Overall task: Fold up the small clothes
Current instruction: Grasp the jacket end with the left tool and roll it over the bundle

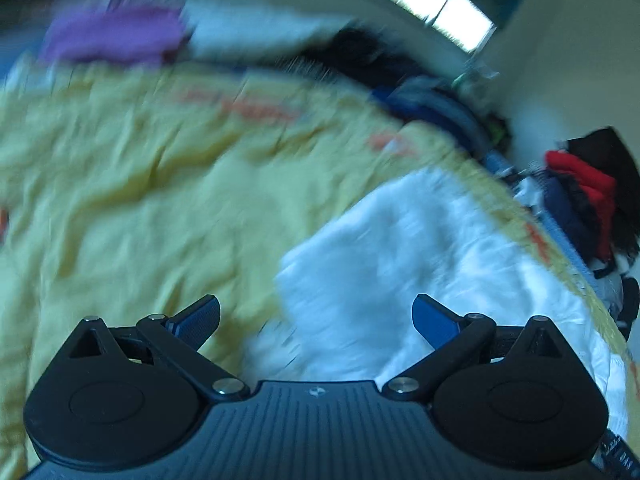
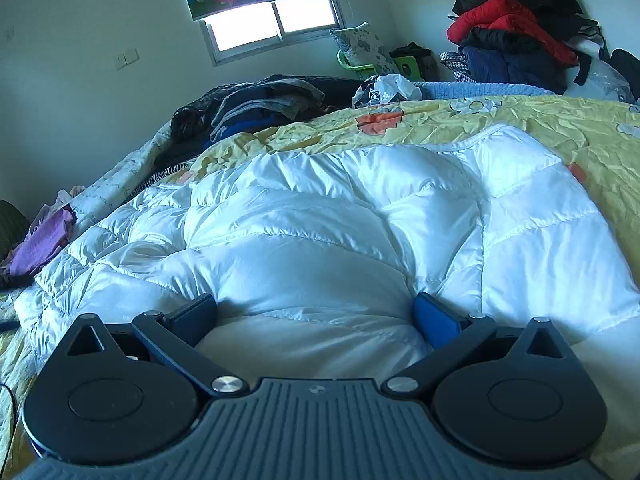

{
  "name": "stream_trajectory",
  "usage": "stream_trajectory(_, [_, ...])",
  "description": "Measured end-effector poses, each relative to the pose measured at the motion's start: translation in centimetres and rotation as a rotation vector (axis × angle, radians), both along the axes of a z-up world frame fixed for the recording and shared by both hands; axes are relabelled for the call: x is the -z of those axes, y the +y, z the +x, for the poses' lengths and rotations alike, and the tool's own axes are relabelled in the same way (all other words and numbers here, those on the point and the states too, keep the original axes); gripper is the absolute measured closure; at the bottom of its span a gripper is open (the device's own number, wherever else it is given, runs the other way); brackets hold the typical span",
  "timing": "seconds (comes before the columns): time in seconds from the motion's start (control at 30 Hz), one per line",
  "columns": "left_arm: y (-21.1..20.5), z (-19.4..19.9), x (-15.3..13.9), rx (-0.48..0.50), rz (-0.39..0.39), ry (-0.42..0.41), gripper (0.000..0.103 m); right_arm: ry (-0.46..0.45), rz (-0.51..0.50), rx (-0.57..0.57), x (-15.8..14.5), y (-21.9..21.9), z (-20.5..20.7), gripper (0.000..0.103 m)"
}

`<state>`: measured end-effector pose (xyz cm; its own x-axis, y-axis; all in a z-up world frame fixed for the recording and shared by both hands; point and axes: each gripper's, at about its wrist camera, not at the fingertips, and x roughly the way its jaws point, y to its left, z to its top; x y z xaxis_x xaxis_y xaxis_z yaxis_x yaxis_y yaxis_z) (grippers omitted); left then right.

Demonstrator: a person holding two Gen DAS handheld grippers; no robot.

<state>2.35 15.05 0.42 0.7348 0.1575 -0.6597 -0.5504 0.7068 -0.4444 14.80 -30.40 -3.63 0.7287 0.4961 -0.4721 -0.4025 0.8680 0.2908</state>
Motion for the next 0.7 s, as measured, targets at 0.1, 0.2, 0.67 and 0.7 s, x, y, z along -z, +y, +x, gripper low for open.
stream_trajectory(0.1, [-0.1,0.7,-0.1,-0.005,0.020,-0.013,0.000,-0.004,0.004,0.003,0.0,-0.1,-0.1,0.003])
stream_trajectory(0.2, [0.2,2.4,-0.2,0.025,-0.033,-0.010,0.005,-0.007,0.007,0.005,0.1,-0.1,-0.2,0.003])
stream_trajectory(0.67, [-4.0,3.0,-6.3,0.245,0.022,-0.124,0.086,-0.005,0.026,0.007,0.1,-0.2,-0.4,0.003])
stream_trajectory(0.7, [-5.2,2.9,-7.3,0.276,0.071,-0.145,0.086,-0.005,0.029,0.008,0.1,-0.2,-0.4,0.003])
